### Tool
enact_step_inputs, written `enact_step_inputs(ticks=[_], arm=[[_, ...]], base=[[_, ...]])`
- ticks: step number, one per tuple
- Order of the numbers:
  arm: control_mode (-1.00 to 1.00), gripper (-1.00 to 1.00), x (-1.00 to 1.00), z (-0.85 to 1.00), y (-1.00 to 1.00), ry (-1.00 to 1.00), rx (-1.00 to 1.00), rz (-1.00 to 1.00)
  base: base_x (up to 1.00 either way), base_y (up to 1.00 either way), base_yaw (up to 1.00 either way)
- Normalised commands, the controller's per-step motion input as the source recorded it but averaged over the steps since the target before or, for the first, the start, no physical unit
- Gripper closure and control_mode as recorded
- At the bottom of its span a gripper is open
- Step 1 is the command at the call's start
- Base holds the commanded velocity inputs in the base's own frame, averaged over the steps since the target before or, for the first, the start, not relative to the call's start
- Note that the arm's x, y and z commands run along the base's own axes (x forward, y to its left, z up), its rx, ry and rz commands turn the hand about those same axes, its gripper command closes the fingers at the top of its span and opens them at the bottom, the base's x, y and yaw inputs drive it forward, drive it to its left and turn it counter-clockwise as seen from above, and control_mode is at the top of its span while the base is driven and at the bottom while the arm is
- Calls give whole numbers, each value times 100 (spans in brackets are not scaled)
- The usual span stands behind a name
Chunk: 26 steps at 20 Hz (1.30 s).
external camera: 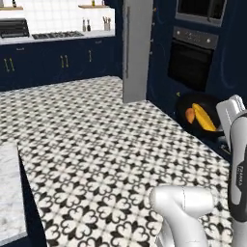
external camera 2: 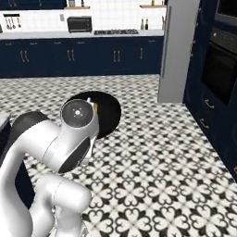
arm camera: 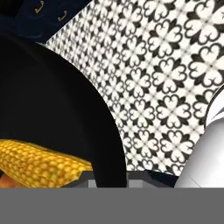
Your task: Pick the chicken drumstick and corn from their plates and place them in the bowl. Then put the bowl in the fridge.
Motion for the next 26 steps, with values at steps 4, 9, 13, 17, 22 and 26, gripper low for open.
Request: enact_step_inputs(ticks=[4,9,13,17,22,26], arm=[[100,100,0,0,0,0,0,0],[100,100,0,0,0,0,0,0],[100,100,0,0,0,0,0,0],[100,100,0,0,0,0,0,0],[100,100,0,0,0,0,0,0],[100,100,0,0,0,0,0,0]], base=[[100,-3,65],[100,-5,56],[100,-36,22],[100,-34,2],[100,-19,0],[100,-8,0]])
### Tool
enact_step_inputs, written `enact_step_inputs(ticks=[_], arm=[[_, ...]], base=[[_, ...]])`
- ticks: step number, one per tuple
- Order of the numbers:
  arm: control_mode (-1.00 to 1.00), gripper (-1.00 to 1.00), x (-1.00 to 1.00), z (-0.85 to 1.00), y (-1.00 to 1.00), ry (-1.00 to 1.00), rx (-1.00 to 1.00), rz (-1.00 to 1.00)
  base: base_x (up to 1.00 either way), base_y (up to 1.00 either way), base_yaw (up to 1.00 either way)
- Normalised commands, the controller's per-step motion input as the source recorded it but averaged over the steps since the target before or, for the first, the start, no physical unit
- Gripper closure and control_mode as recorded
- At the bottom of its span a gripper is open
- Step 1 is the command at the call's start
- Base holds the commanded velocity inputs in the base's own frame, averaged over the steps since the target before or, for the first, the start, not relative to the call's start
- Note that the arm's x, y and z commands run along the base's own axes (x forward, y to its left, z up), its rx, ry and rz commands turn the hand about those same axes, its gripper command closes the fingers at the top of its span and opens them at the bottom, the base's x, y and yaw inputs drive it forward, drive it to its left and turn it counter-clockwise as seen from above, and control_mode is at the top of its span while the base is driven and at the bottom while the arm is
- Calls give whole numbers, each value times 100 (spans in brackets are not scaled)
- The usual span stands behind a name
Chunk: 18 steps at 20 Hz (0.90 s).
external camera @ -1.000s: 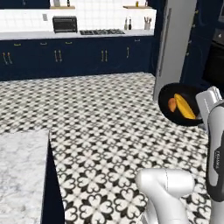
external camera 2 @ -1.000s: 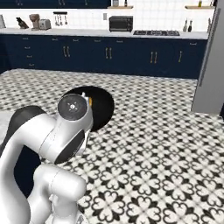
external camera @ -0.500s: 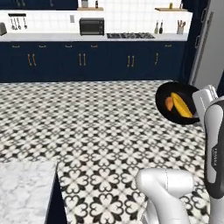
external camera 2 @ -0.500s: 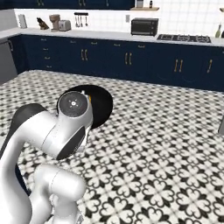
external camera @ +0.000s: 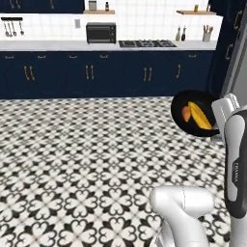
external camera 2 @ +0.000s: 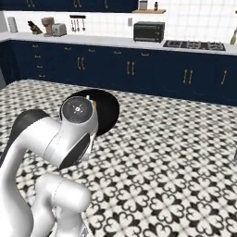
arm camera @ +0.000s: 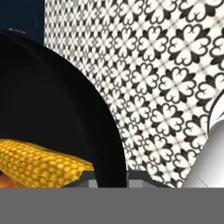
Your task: Pick the chicken drumstick and corn from their plates and place them in the bowl. Then put the bowl in the fridge.
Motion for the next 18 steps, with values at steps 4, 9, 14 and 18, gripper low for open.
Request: enact_step_inputs(ticks=[4,9,14,18], arm=[[100,100,0,0,0,0,0,0],[100,100,0,0,0,0,0,0],[100,100,0,0,0,0,0,0],[100,100,0,0,0,0,0,0]], base=[[100,-6,0],[100,-6,0],[100,18,-12],[100,49,-22]])
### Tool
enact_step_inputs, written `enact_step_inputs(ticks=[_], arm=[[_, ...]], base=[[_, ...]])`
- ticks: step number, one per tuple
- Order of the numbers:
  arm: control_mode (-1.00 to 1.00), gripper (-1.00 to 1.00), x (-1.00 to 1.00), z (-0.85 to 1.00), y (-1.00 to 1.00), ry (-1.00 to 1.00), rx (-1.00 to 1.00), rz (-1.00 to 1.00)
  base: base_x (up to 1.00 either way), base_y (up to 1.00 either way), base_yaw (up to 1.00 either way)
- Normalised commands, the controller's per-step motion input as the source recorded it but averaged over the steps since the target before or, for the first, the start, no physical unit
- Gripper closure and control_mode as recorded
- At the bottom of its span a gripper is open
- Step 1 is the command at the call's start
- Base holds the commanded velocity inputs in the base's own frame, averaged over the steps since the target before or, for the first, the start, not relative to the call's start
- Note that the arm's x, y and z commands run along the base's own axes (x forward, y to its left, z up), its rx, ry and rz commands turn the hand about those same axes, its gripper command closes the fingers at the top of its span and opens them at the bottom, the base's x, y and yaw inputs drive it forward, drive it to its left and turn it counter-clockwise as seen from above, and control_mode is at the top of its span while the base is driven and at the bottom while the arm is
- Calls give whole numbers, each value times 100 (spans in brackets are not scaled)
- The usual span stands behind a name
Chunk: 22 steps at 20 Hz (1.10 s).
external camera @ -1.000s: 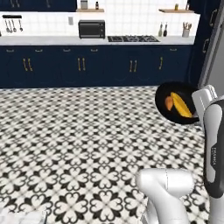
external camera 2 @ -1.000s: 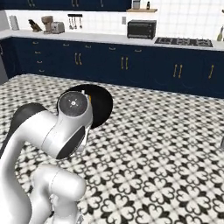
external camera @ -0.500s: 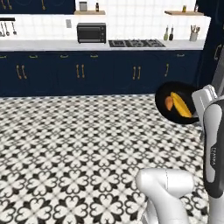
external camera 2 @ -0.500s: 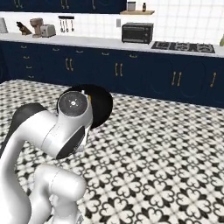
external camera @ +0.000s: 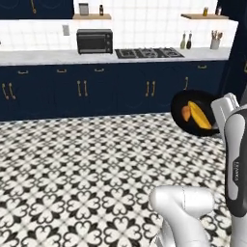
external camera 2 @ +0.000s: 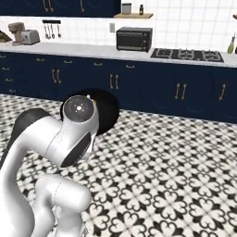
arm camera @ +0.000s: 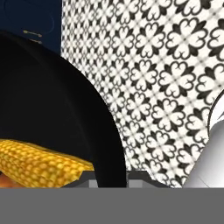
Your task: Pick the chicken drumstick and corn from their plates and place them in the bowl. Then put the bowl in the fridge.
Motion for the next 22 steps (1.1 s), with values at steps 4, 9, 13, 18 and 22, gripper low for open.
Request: enact_step_inputs(ticks=[4,9,13,18,22], arm=[[100,100,0,0,0,0,0,0],[100,100,0,0,0,0,0,0],[100,100,0,0,0,0,0,0],[100,100,0,0,0,0,0,0],[100,100,0,0,0,0,0,0]], base=[[100,59,-30],[100,69,-46],[100,79,-55],[100,85,-55],[100,91,-53]])
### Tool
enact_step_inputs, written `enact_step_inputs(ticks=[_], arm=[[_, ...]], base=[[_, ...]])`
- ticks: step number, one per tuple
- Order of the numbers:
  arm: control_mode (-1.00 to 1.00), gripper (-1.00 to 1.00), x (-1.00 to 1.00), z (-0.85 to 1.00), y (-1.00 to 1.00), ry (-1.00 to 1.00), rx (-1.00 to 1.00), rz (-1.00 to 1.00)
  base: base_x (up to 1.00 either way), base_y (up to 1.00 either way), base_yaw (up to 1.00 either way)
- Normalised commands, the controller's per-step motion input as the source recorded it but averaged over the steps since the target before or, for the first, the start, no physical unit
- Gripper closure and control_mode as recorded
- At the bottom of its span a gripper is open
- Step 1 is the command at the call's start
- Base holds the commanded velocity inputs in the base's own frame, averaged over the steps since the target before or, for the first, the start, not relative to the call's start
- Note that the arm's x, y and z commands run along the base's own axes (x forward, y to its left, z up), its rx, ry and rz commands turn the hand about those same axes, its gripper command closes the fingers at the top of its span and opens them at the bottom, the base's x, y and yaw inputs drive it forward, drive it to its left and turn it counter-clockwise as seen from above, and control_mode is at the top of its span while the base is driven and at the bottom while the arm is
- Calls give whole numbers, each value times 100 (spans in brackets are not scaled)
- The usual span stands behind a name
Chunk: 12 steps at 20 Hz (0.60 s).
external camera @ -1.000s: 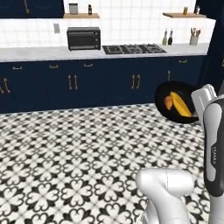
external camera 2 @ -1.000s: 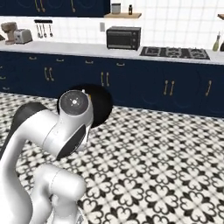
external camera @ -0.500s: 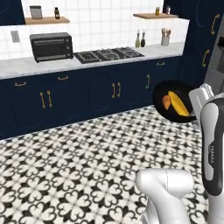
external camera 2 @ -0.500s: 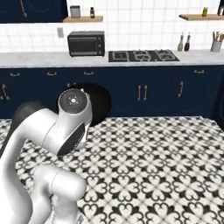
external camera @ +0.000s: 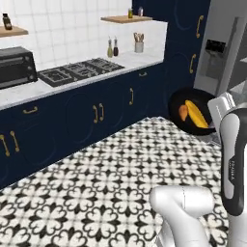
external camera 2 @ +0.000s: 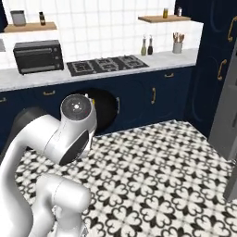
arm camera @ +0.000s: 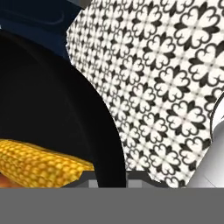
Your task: Pick the chicken drumstick and corn from their plates and place them in the bowl. Then put the bowl in the fridge.
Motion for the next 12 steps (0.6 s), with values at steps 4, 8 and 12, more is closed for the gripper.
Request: enact_step_inputs(ticks=[4,8,12], arm=[[100,100,0,0,0,0,0,0],[100,100,0,0,0,0,0,0],[100,100,0,0,0,0,0,0]], base=[[100,95,-53],[100,99,-55],[100,99,-57]])
